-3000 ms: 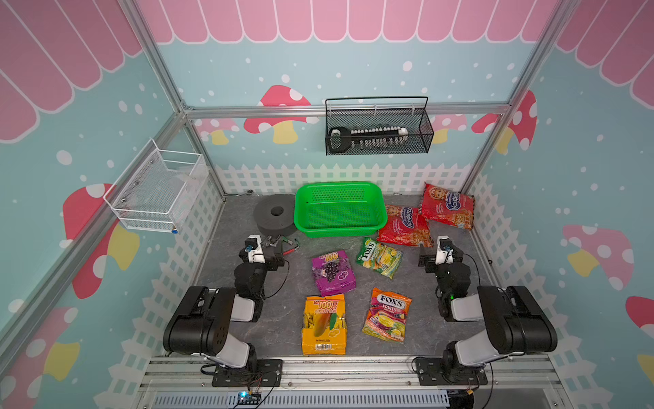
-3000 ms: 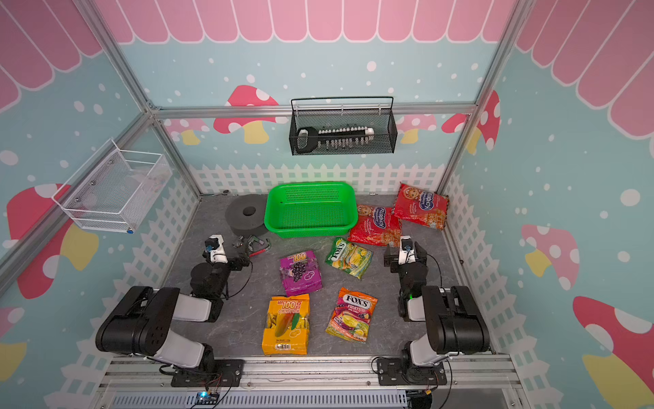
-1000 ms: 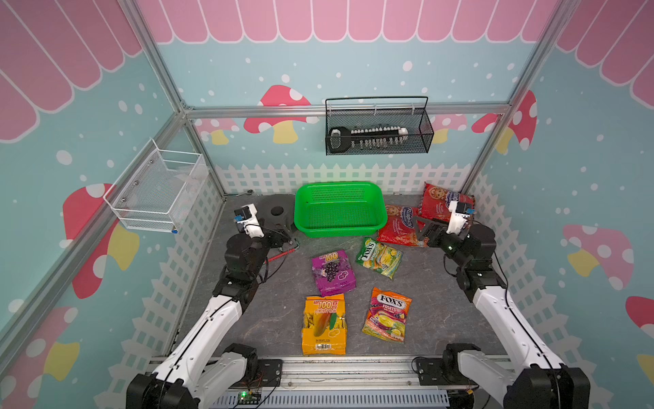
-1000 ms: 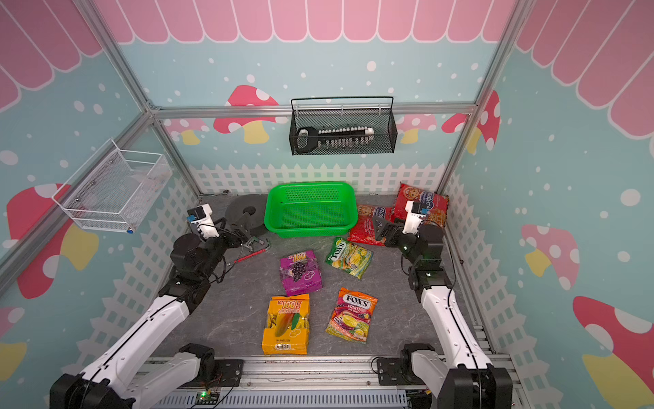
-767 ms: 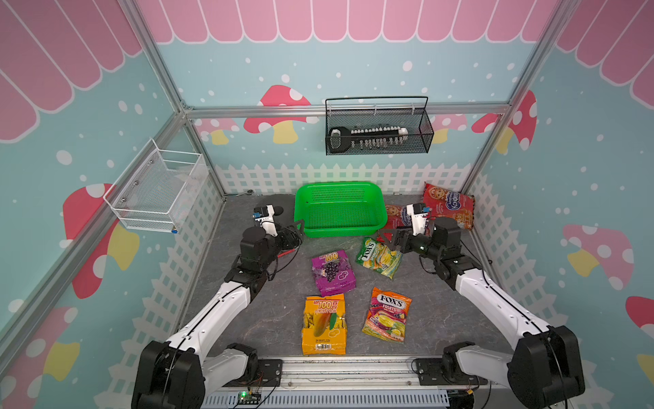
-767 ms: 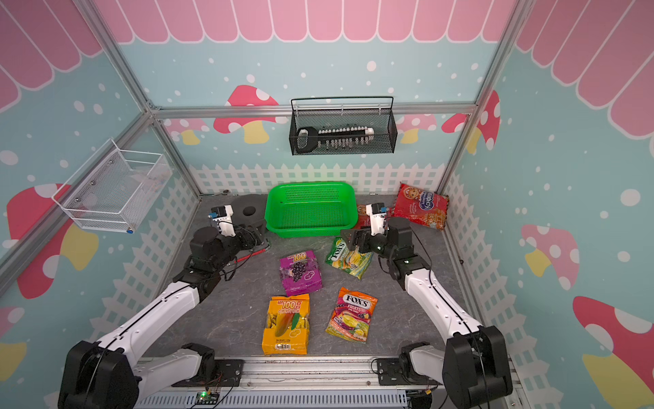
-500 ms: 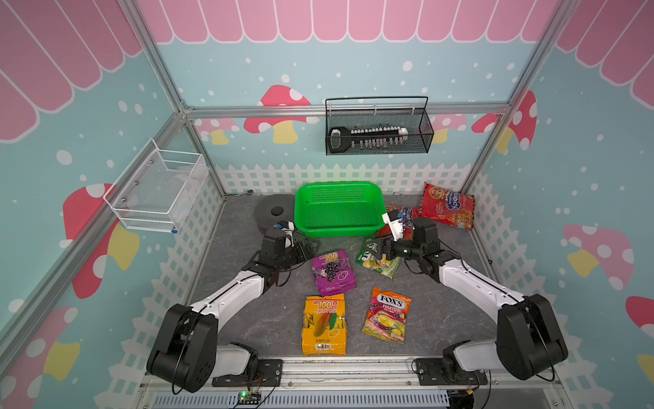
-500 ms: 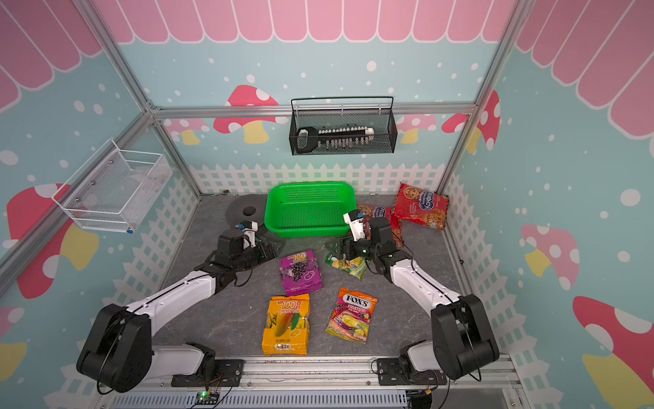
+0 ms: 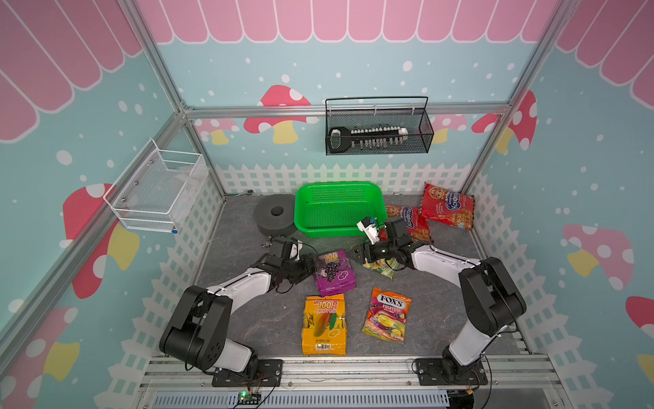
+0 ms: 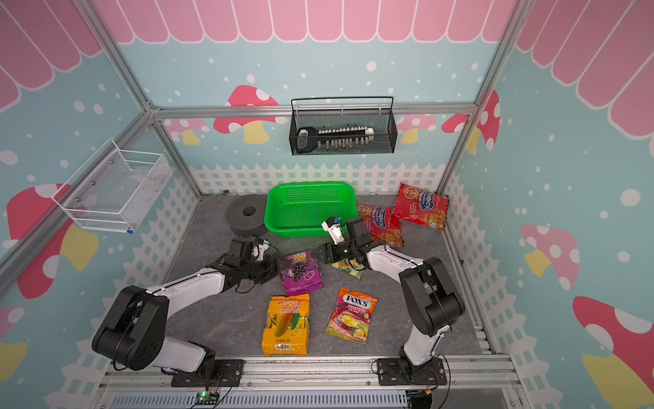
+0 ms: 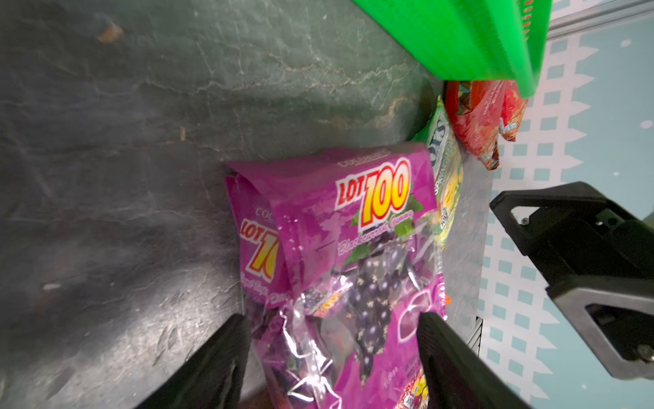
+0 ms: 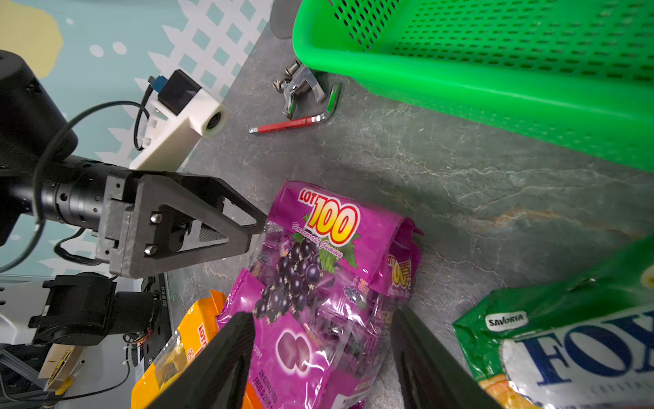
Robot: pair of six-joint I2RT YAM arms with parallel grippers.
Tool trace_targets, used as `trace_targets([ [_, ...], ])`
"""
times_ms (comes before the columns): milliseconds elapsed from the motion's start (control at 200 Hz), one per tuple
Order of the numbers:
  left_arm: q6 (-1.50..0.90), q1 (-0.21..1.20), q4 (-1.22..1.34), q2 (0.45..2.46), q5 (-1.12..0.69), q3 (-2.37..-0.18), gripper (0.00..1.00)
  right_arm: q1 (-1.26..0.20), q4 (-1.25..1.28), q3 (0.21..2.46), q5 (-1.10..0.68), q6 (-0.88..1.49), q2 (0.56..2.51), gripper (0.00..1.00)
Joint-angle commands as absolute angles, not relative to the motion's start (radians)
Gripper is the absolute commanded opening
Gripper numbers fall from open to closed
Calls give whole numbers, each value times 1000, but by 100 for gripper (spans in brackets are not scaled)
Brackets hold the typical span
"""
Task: Put the candies in the basket
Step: Pick up the candy at the center of the board.
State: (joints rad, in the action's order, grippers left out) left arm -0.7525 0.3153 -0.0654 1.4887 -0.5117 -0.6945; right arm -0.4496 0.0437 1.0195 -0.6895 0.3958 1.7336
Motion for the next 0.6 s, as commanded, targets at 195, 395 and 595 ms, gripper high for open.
trace_targets([
  [195, -721, 314, -74, 1526, -558, -725, 67, -489, 11, 1101, -686, 405, 1844, 56],
  [395, -706, 310, -71, 1552, -566, -741, 58, -494, -7, 1146, -669, 421, 1890, 49],
  [595, -687, 308, -63, 1561, -552, -750, 50, -500, -41, 1167, -644, 422, 1940, 48],
])
